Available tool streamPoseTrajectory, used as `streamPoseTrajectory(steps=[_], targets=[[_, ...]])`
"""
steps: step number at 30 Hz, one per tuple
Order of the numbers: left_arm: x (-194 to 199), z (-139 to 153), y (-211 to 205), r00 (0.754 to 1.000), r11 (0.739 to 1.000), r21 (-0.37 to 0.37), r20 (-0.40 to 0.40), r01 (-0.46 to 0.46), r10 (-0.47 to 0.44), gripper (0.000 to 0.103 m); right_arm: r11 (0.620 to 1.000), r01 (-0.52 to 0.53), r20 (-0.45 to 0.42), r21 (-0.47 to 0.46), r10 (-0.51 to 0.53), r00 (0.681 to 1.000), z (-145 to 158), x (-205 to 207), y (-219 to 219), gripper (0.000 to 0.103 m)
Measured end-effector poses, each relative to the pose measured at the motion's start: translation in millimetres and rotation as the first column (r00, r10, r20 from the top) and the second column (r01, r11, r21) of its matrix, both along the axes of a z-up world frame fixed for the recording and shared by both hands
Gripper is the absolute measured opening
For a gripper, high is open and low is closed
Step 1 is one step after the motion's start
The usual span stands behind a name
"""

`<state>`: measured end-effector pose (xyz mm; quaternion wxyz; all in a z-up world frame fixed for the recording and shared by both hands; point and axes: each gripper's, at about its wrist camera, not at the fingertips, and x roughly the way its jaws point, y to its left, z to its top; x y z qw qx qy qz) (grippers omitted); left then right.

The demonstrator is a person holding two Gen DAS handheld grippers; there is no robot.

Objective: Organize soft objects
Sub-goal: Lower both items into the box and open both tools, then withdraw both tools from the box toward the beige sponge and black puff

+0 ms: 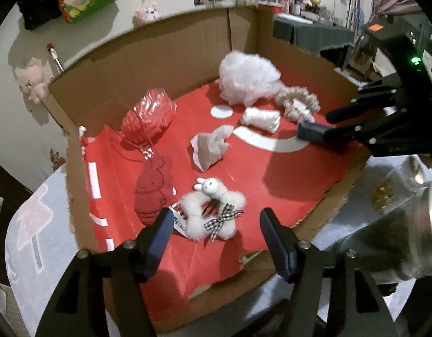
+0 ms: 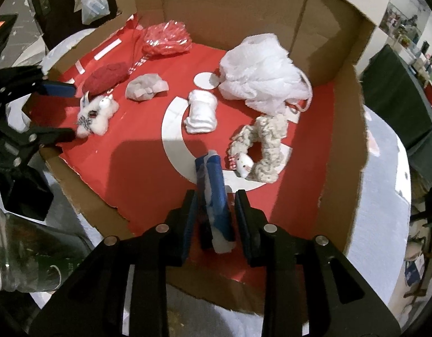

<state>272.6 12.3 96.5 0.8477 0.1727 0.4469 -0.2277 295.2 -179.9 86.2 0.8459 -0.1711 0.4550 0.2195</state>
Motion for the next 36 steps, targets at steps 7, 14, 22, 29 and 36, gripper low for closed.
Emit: streamPoseTrajectory(steps=[7,14,22,29,36], targets=[[-45,35,12,0.992,0.992,-0.11,0.103,-0.057,0.068,0.083,0.999,0.002,0.09,0.047,-0.006,0.996,30,-32,-3,0.067],[-107,63,17,0.962,0.974,-0.204,0.234,-0.096,0.144,0.098,0.994,0.015,0.196,0.113,-0.037,0.98,67,-87,-10,0.075],[-175,75,12,0.904,0.95,-0.282,0.361,-0.131,0.232,0.103,0.984,0.015,0.351,0.178,-0.078,0.933,88,-167,-19,0.083],[-221,61,7,0.85,0.922,-0.349,0.424,-0.164,0.312,0.103,0.971,0.04,0.474,0.236,-0.151,0.867,76,-231,-21,0.086],[-240,34,3,0.843,0.902,-0.375,0.395,-0.216,0.366,0.103,0.946,0.069,0.507,0.318,-0.231,0.83,53,-262,-24,0.087]])
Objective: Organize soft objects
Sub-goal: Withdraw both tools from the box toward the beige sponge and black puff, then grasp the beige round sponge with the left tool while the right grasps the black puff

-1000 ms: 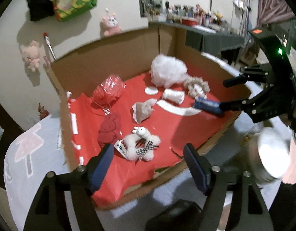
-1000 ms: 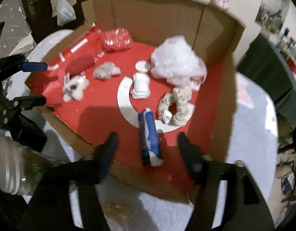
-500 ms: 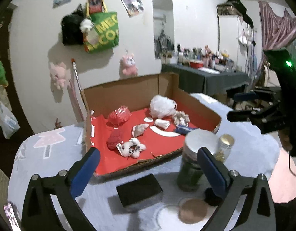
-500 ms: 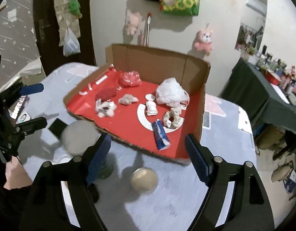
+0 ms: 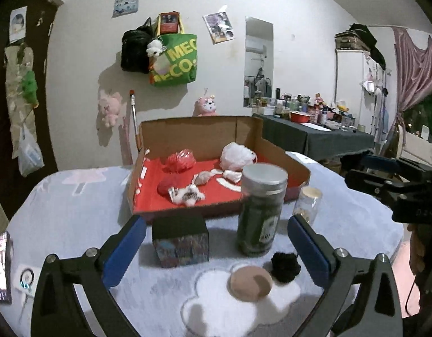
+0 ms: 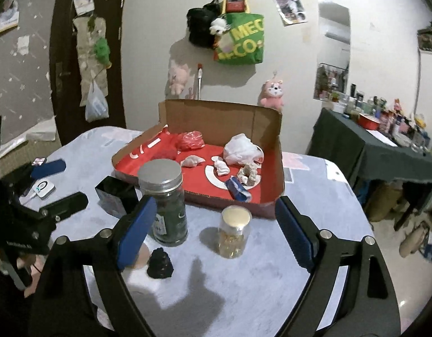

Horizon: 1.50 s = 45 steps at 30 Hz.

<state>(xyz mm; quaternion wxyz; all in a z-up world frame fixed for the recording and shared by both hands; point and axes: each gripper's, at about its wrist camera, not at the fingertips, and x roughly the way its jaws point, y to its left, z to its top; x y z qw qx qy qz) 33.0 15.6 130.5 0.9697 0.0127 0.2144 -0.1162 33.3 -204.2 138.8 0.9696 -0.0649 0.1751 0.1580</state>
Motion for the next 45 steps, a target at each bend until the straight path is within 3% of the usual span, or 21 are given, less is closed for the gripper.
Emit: streamPoseTrajectory(steps=[7,12,19,34,45], targets=[[0,-32,2,0.998,0.999,-0.045,-0.061,-0.014,0.011,0.103,0.999,0.023,0.006,0.037,-0.023,1.0,-37,-6,0,0.09],[7,-61,1,0.99,0.999,-0.039,-0.136,-0.038,0.032,0.103,0.997,0.046,-0.066,0.061,-0.041,0.997,-73,5,-1,0.09],[12,-81,-5,0.983,0.999,-0.009,-0.179,-0.043,0.04,0.103,0.997,0.057,-0.155,0.052,-0.049,0.987,-105,16,0,0.09],[31,-95,-24,0.951,0.998,0.042,-0.308,0.037,-0.022,0.103,0.995,0.079,-0.187,0.053,-0.068,0.98,-113,27,-15,0.09],[41,-96,-25,0.945,0.991,0.121,-0.328,0.054,-0.011,0.103,0.994,0.09,-0.195,0.06,-0.076,0.978,-111,35,-20,0.09]])
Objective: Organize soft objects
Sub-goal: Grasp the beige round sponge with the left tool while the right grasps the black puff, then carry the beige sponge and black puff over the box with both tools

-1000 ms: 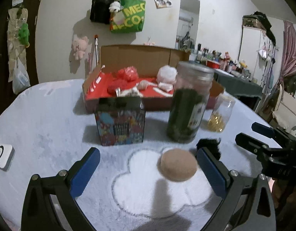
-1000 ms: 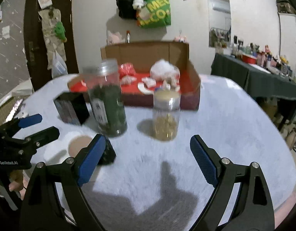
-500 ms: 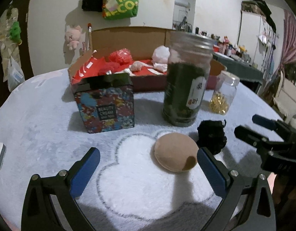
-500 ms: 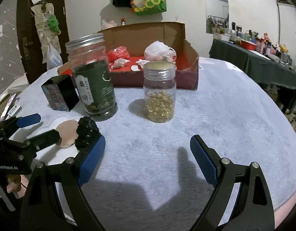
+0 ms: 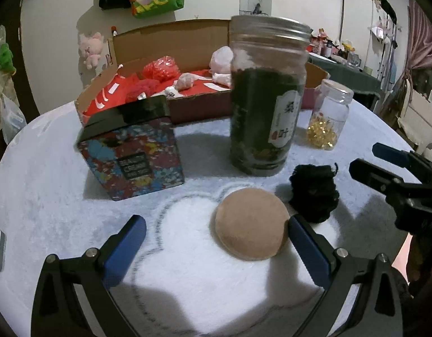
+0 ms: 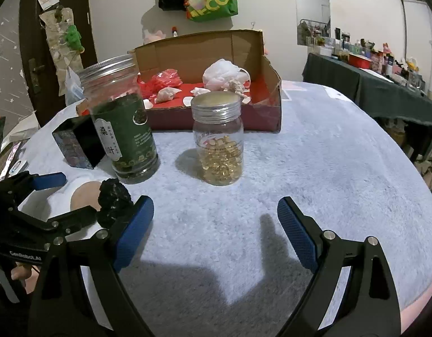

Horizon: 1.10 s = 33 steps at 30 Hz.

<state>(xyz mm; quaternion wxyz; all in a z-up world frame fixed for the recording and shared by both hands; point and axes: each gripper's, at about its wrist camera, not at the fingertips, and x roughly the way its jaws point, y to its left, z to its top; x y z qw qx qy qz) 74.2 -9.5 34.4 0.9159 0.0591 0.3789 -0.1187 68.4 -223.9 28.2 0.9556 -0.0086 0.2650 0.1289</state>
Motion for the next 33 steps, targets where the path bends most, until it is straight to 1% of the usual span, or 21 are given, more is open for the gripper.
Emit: streamPoseTrajectory(steps=[3,5,8,11,13,16,19,20,21,22,23,24,25,26,27,29,33], targets=[[0,3,16,0.999,0.999,0.017,0.019,-0.048,0.047,0.103,1.0,-0.024,0.002,0.005,0.024,1.0,1,-1,3,0.09],[2,5,25,0.998,0.999,0.003,0.016,-0.054,0.054,0.103,0.999,-0.049,0.003,0.009,0.049,0.999,2,-1,7,0.09],[-1,8,30,0.999,0.999,-0.025,0.017,-0.028,0.029,0.103,0.994,-0.112,-0.005,0.021,0.112,0.994,3,-1,16,0.09],[-4,11,28,1.0,0.998,-0.054,0.022,0.019,-0.018,0.103,0.984,-0.17,-0.015,0.044,0.171,0.985,3,1,23,0.09],[-4,12,24,0.999,0.998,-0.047,0.026,0.039,-0.038,0.102,0.976,-0.21,-0.018,0.057,0.211,0.977,3,1,27,0.09],[-2,12,19,0.998,0.998,-0.035,0.026,0.061,-0.06,0.097,0.966,-0.251,-0.028,0.057,0.252,0.967,3,2,33,0.09],[1,9,15,0.997,0.997,-0.02,0.021,0.079,-0.079,0.086,0.954,-0.292,-0.038,0.068,0.295,0.955,2,5,37,0.088],[1,7,13,0.996,0.996,-0.016,0.016,0.084,-0.084,0.078,0.95,-0.303,-0.043,0.071,0.306,0.951,1,6,38,0.083],[3,5,12,0.996,0.996,-0.015,0.008,0.093,-0.093,0.068,0.946,-0.316,-0.051,0.074,0.32,0.946,0,8,41,0.075],[4,3,11,0.993,0.993,-0.032,-0.006,0.114,-0.114,0.062,0.942,-0.326,-0.06,0.077,0.331,0.942,-1,10,42,0.07],[5,2,11,0.991,0.99,-0.051,-0.011,0.131,-0.131,0.049,0.938,-0.338,-0.074,0.081,0.344,0.936,-3,13,45,0.056],[4,2,11,0.99,0.988,-0.066,-0.005,0.141,-0.142,0.045,0.929,-0.359,-0.092,0.092,0.366,0.926,-7,15,48,0.044],[2,3,11,0.99,0.988,-0.065,0.012,0.139,-0.139,0.039,0.922,-0.375,-0.102,0.101,0.384,0.918,-9,16,50,0.038],[2,3,12,0.99,0.987,-0.067,0.015,0.143,-0.143,0.027,0.912,-0.397,-0.108,0.105,0.407,0.907,-11,15,54,0.029],[1,3,12,0.989,0.986,-0.075,0.012,0.147,-0.147,0.021,0.911,-0.402,-0.095,0.093,0.41,0.907,-12,11,56,0.028],[1,5,13,0.99,0.985,-0.093,0.012,0.143,-0.142,0.02,0.912,-0.404,-0.064,0.073,0.408,0.911,-9,6,56,0.025],[-3,12,10,0.985,0.977,-0.121,0.03,0.174,-0.171,0.018,0.916,-0.392,-0.02,0.086,0.395,0.918,2,-2,49,0.025]])
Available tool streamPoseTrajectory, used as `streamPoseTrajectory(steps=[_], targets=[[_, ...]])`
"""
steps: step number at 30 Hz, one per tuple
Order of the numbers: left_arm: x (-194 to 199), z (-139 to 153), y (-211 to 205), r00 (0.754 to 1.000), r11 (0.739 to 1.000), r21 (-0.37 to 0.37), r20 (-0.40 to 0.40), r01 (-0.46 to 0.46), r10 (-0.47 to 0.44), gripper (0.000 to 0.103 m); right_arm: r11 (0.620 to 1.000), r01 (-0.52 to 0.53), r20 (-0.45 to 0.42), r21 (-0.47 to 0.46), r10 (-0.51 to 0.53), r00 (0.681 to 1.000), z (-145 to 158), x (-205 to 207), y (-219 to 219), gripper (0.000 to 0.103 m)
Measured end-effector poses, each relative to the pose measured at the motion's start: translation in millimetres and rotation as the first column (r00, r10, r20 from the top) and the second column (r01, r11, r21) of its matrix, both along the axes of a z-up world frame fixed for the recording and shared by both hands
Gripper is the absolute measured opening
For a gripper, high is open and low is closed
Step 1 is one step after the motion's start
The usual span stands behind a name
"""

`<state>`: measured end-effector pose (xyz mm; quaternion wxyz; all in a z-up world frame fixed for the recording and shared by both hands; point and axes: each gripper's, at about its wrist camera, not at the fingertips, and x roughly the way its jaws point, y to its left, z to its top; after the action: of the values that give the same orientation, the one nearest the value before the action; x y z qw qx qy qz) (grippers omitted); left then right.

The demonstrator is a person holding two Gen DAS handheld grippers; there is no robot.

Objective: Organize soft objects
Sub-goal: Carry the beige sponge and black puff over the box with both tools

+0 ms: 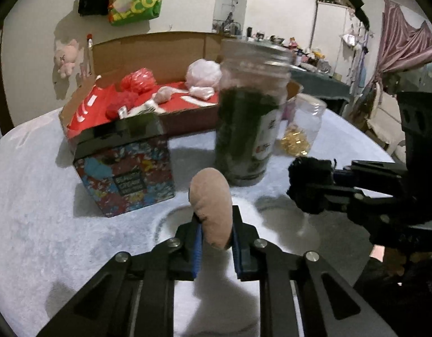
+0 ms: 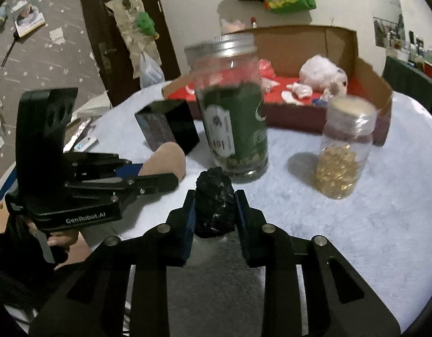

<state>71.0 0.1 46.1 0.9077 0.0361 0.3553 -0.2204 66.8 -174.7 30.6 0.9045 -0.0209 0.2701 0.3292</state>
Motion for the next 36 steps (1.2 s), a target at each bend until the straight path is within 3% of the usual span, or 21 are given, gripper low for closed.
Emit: streamPoseTrajectory(steps=[16,36], targets=[[-1,1,-3,1.0,1.0,-0.011,-0.006,0.002,-0.002,0.018,0.999,0.031,0.024,-0.01,-0.03,0.999,8,-3,-7,0.025],[-12,7,74,0.987,0.987,-0.028,-0.006,-0.159,0.159,0.018,0.988,0.156,-0.012,-0.01,-0.156,0.988,0,5,-55,0.025]])
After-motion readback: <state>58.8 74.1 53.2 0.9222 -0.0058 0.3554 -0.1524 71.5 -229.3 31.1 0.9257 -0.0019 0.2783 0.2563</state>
